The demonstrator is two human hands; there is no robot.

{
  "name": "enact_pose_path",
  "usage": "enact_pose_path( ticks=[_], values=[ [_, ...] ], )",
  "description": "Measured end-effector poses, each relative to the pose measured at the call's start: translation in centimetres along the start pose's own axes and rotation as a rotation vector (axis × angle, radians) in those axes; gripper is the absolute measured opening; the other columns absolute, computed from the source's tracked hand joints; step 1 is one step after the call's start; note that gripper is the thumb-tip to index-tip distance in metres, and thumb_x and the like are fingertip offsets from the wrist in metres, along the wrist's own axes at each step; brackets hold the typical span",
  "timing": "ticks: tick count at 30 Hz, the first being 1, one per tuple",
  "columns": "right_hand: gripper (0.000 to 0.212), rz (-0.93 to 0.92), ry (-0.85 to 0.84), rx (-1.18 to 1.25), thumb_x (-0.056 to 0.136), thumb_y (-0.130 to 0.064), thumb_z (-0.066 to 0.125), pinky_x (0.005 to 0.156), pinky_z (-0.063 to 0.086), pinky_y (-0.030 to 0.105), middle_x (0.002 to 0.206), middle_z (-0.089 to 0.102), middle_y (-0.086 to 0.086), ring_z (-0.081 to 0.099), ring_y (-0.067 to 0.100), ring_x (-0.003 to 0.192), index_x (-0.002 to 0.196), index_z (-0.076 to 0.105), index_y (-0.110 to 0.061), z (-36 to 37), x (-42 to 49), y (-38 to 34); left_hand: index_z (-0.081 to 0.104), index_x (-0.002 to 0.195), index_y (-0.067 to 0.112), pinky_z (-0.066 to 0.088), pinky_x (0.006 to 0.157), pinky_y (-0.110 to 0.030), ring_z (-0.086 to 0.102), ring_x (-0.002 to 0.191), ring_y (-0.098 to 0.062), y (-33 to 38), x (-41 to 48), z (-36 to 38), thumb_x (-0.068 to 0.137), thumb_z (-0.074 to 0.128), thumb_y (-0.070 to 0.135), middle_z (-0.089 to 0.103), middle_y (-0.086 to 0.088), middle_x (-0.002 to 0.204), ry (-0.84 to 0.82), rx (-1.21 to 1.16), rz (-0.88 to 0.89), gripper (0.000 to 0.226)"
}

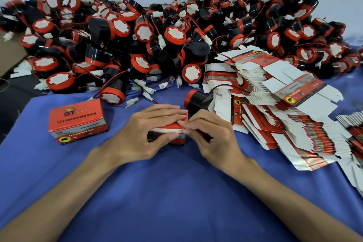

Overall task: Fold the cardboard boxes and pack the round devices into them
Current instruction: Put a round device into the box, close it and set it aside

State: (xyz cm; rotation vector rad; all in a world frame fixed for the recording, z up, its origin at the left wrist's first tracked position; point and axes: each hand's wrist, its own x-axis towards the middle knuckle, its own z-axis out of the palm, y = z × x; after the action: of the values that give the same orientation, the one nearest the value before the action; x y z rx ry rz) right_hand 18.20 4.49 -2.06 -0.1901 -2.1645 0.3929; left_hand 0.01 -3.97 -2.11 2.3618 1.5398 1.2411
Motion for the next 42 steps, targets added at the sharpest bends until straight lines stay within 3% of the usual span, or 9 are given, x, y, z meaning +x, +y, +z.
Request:
enact_pose_path(
  ticks=[11, 22, 25, 27, 32, 35, 38, 40, 42],
  values=[
    [0.002, 0.005, 0.052, -0.179, 0.082, 0.006, 0.069, 0.06, 0.042, 0.03, 0.073, 0.059, 0.012, 0.051, 0.021, 0.066, 0.082, 0.07, 0.004, 0.9, -0.4, -1.2, 0.058, 0.124, 0.01, 0.048, 0.101, -0.039, 0.057, 0.121, -0.016, -0.4, 0.3, 0.1, 0.085, 0.066, 0.026, 0.064, 0.002, 0.123, 0.058, 0.062, 0.083, 0.043],
    [0.006, -0.105, -0.112, -0.208, 0.086, -0.003, 0.07, 0.063, 0.047, 0.035, 0.083, 0.065, 0.009, 0.054, 0.024, 0.069, 0.091, 0.074, -0.001, -0.4, -0.6, -0.7, 0.065, 0.121, 0.005, 0.049, 0.1, -0.04, 0.054, 0.126, -0.023, -0.1, 0.2, -1.0, 0.09, 0.059, 0.027, 0.063, -0.002, 0.127, -0.07, 0.256, 0.146, 0.038],
    [0.009, -0.15, -0.098, -0.318, 0.086, 0.001, 0.066, 0.057, 0.046, 0.04, 0.077, 0.064, 0.008, 0.052, 0.026, 0.064, 0.082, 0.073, -0.003, -0.3, -0.5, -1.0, 0.066, 0.119, 0.005, 0.047, 0.1, -0.053, 0.054, 0.125, -0.025, 0.3, 0.1, -0.9, 0.092, 0.056, 0.027, 0.063, -0.002, 0.126, -0.039, 0.347, 0.182, 0.036],
    [0.009, -0.148, -0.105, -0.345, 0.086, 0.002, 0.066, 0.058, 0.047, 0.04, 0.076, 0.064, 0.008, 0.052, 0.026, 0.064, 0.081, 0.072, -0.004, -0.3, -0.4, -1.2, 0.067, 0.117, 0.004, 0.033, 0.105, -0.067, 0.055, 0.122, -0.027, 0.5, 0.1, -0.7, 0.092, 0.054, 0.025, 0.065, -0.003, 0.123, -0.022, 0.429, 0.221, 0.034],
    [0.019, -0.132, -0.13, -0.446, 0.093, -0.016, 0.06, 0.065, 0.047, 0.039, 0.087, 0.065, 0.009, 0.059, 0.026, 0.074, 0.1, 0.073, -0.005, -2.2, -0.1, -1.1, 0.067, 0.117, 0.003, 0.053, 0.095, -0.045, 0.06, 0.118, -0.027, 0.7, -0.1, -0.7, 0.093, 0.055, 0.022, 0.065, -0.006, 0.123, 0.016, 0.479, 0.204, 0.033],
    [0.028, 0.069, 0.048, -0.737, 0.095, -0.019, 0.056, 0.08, 0.049, 0.048, 0.107, 0.064, 0.018, 0.062, 0.034, 0.094, 0.114, 0.067, -0.002, -5.1, 1.1, 0.7, 0.072, 0.111, 0.007, 0.057, 0.085, -0.041, 0.068, 0.105, -0.026, 0.3, 0.0, -1.1, 0.092, 0.062, 0.021, 0.069, -0.006, 0.116, 0.121, 0.629, 0.125, 0.026],
    [0.054, 0.579, -0.104, -1.007, 0.099, -0.034, 0.046, 0.112, 0.022, 0.055, 0.148, 0.035, 0.026, 0.033, 0.038, 0.138, 0.141, 0.041, 0.0, -8.3, 1.6, 3.1, 0.072, 0.113, 0.012, 0.054, 0.075, -0.039, 0.07, 0.096, -0.027, -0.2, -0.1, -1.8, 0.088, 0.063, 0.016, 0.068, -0.007, 0.12, 0.163, 0.738, 0.007, 0.026],
    [0.064, 0.78, -0.212, -1.041, 0.1, -0.043, 0.033, 0.117, 0.01, 0.054, 0.154, 0.026, 0.024, 0.021, 0.034, 0.145, 0.145, 0.031, 0.002, -9.4, 1.1, 3.8, 0.074, 0.108, 0.012, 0.05, 0.076, -0.041, 0.068, 0.101, -0.029, -0.5, -0.3, -2.0, 0.081, 0.061, 0.006, 0.065, -0.008, 0.124, 0.135, 0.79, -0.013, 0.03],
    [0.059, 0.762, -0.229, -1.062, 0.101, -0.041, 0.034, 0.117, 0.013, 0.051, 0.147, 0.04, 0.023, 0.033, 0.033, 0.141, 0.139, 0.042, 0.003, -9.5, 0.8, 3.8, 0.078, 0.094, 0.011, 0.049, 0.077, -0.043, 0.067, 0.103, -0.03, -0.6, -0.3, -2.0, 0.075, 0.059, 0.001, 0.068, -0.009, 0.119, 0.125, 0.84, -0.085, 0.029]
  ],
)
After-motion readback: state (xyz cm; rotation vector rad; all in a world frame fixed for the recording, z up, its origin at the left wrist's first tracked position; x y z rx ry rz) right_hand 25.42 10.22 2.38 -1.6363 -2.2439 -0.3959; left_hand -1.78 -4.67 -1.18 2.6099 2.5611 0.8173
